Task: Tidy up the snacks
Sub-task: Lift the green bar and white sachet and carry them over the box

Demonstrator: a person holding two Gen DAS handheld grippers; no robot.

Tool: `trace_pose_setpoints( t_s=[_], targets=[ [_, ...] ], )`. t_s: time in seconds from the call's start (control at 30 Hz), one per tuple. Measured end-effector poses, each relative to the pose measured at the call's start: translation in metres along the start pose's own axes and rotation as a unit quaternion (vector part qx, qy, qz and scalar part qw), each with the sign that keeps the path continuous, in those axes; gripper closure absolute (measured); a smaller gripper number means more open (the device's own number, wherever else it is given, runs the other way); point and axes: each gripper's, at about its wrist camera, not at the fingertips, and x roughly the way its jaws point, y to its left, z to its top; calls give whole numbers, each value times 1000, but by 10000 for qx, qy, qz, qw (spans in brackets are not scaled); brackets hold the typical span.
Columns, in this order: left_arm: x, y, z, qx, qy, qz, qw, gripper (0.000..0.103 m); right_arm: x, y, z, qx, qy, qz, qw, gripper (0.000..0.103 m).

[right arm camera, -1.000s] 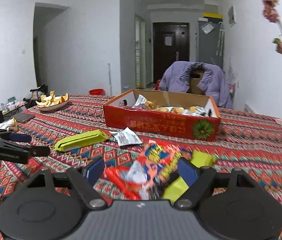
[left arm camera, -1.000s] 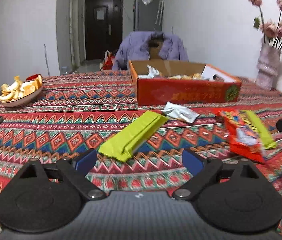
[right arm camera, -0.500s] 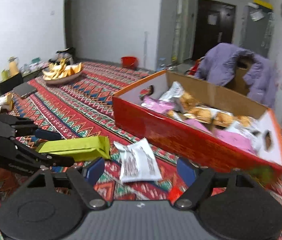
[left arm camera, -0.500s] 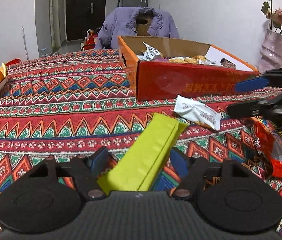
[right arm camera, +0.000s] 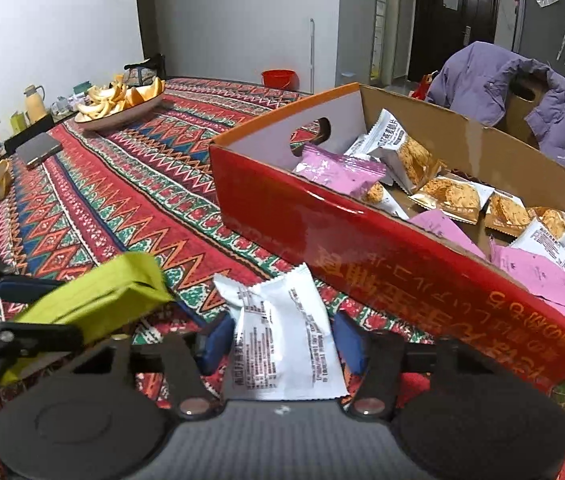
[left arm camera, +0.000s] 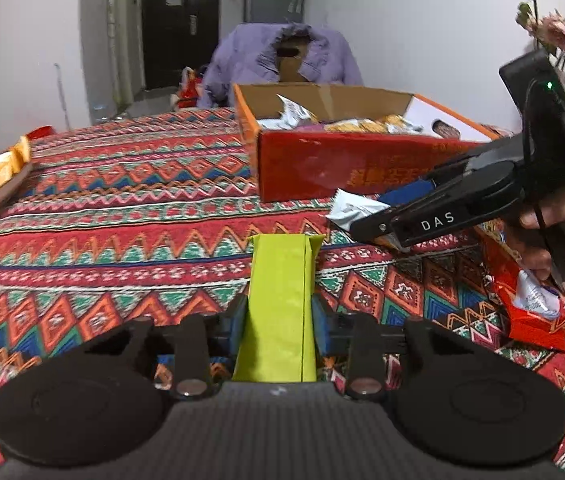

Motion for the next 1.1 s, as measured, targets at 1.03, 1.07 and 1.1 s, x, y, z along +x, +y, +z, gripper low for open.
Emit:
trace_pose_setpoints(
  t_s=[1.03, 1.07, 1.1],
  targets=[
    [-139, -93, -26, -201, -901, -131, 9956, 69, -248, 56, -158, 670, -1365, -1114, 9821, 61],
    [-139, -98, -26, -166, -886, -161, 9958, 69, -249, 55, -160, 679, -1375, -1105, 9820, 61],
    [-138, -102, -26, -135, -868, -184, 9960, 69, -251, 54, -162, 685, -1384, -1088, 9820, 61]
  ],
)
